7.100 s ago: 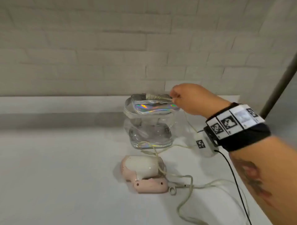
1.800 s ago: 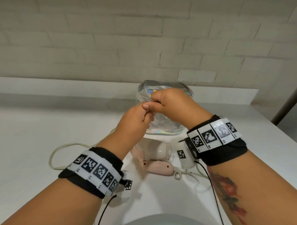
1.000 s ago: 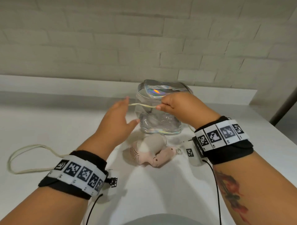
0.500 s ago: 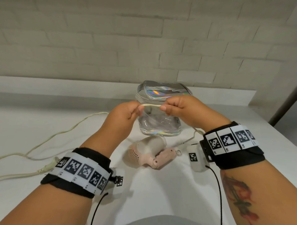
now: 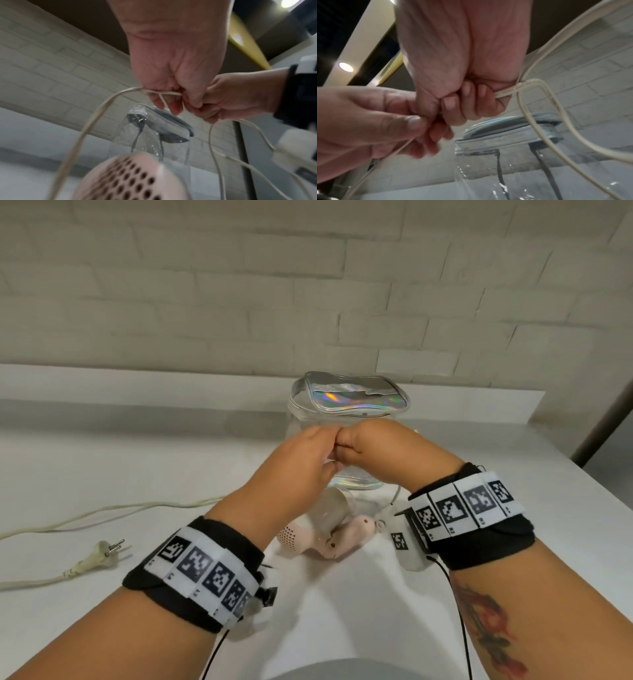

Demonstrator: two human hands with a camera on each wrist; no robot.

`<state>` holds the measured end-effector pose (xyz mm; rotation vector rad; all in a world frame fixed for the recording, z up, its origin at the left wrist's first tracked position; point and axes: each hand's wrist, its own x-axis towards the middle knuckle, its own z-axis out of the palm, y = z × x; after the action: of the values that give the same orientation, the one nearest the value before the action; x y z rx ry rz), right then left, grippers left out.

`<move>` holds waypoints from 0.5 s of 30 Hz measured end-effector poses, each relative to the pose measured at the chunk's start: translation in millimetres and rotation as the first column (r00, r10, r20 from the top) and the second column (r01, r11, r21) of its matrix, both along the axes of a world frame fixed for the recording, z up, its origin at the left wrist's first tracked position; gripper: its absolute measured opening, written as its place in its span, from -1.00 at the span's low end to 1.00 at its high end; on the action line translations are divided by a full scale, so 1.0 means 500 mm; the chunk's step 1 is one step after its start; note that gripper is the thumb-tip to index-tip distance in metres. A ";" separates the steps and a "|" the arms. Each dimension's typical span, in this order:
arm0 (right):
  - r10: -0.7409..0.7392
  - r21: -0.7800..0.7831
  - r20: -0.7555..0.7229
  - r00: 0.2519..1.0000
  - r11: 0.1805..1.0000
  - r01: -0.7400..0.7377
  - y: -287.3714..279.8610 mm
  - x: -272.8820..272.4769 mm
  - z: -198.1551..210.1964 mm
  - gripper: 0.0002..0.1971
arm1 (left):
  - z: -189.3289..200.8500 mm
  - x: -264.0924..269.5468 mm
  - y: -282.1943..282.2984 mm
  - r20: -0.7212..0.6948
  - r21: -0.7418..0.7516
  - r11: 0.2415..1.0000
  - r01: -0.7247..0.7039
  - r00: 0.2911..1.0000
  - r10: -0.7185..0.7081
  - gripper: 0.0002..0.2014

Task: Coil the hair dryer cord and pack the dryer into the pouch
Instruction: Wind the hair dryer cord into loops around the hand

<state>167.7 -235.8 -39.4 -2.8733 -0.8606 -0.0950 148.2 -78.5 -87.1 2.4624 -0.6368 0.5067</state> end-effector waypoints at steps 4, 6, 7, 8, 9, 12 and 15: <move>0.023 0.153 -0.092 0.996 0.988 -0.009 -0.019 -0.002 0.007 -0.76 | 0.018 0.003 0.014 -0.138 -0.086 0.993 0.077 0.986 -0.089 -0.83; 0.017 0.248 -0.112 0.994 0.969 0.011 -0.039 -0.005 0.013 -0.71 | 0.021 0.005 0.036 -0.123 -0.144 0.985 0.093 0.986 -0.111 -0.88; 0.006 0.279 -0.113 0.994 0.960 0.026 -0.048 -0.006 0.015 -0.69 | 0.021 0.008 0.048 -0.087 -0.176 0.981 0.085 0.991 -0.102 -0.85; -0.010 0.318 -0.113 0.993 0.947 0.046 -0.059 -0.007 0.018 -0.68 | 0.021 0.012 0.061 -0.046 -0.224 0.972 0.069 0.996 -0.081 -0.83; -0.029 0.376 -0.115 0.993 0.924 0.071 -0.071 -0.007 0.021 -0.68 | 0.022 0.017 0.077 -0.016 -0.286 0.957 0.039 0.999 -0.046 -0.83; -0.082 0.557 -0.136 0.987 0.818 0.145 -0.107 0.000 0.026 -0.69 | 0.020 0.033 0.124 -0.026 -0.436 0.891 -0.124 0.992 0.125 -0.80; -0.114 0.566 -0.154 0.981 0.804 0.183 -0.117 0.006 0.022 -0.68 | 0.008 0.039 0.143 -0.089 -0.440 0.859 -0.262 0.965 0.248 -0.75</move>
<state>170.6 -294.1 -28.5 -2.3304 -0.4688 -0.1754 167.7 -7.3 -83.1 2.1089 -0.1476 0.6379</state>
